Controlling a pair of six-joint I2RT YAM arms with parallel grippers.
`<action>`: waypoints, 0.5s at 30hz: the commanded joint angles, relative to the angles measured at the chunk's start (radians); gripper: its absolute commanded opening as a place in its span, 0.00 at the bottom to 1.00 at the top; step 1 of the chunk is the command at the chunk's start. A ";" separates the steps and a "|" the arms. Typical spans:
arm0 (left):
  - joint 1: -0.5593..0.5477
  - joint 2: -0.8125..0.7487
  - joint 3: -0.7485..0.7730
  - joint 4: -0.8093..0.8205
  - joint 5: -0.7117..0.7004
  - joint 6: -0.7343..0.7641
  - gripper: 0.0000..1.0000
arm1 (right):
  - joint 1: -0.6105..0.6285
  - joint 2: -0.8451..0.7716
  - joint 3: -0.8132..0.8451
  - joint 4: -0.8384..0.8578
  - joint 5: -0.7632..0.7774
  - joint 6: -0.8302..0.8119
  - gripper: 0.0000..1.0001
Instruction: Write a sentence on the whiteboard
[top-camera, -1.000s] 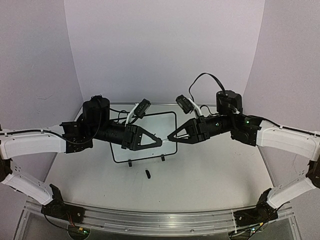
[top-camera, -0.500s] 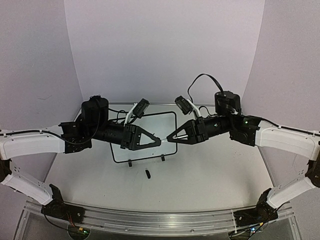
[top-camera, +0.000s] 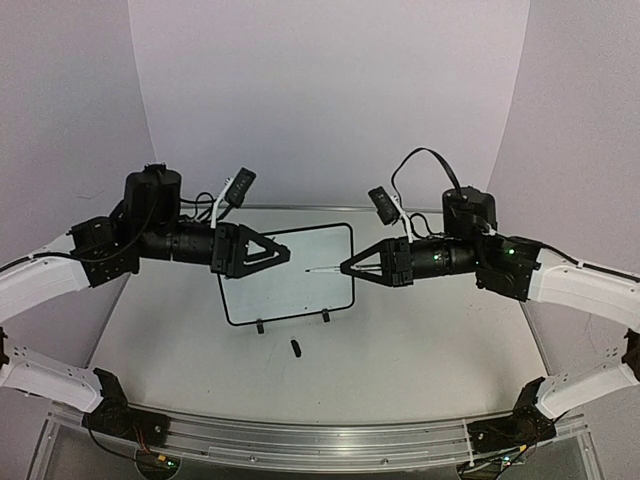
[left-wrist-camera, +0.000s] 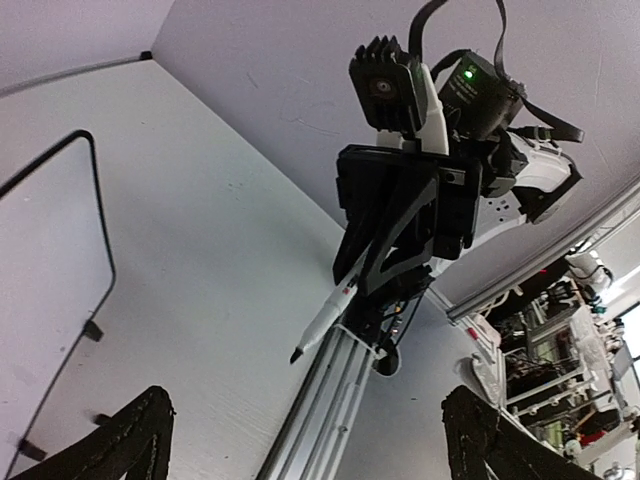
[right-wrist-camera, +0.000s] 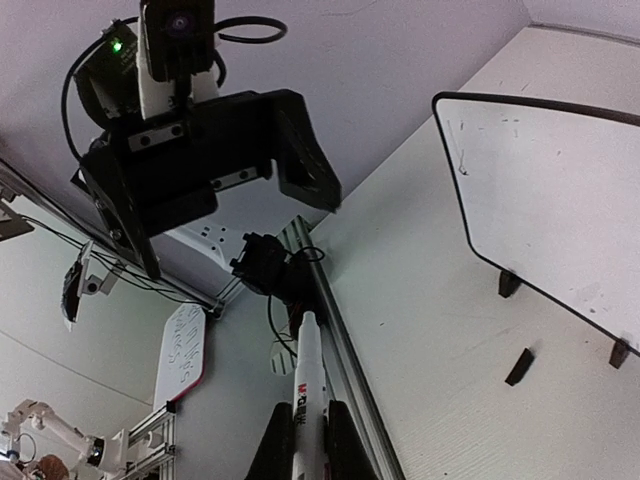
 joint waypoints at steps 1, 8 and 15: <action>0.095 -0.048 0.108 -0.332 -0.111 0.189 0.94 | 0.046 -0.033 -0.016 -0.043 0.268 -0.081 0.00; 0.381 -0.020 0.122 -0.498 -0.140 0.348 0.94 | 0.150 0.045 -0.030 0.055 0.472 -0.076 0.00; 0.597 0.102 0.031 -0.409 0.014 0.411 0.92 | 0.187 0.200 0.006 0.156 0.539 -0.048 0.00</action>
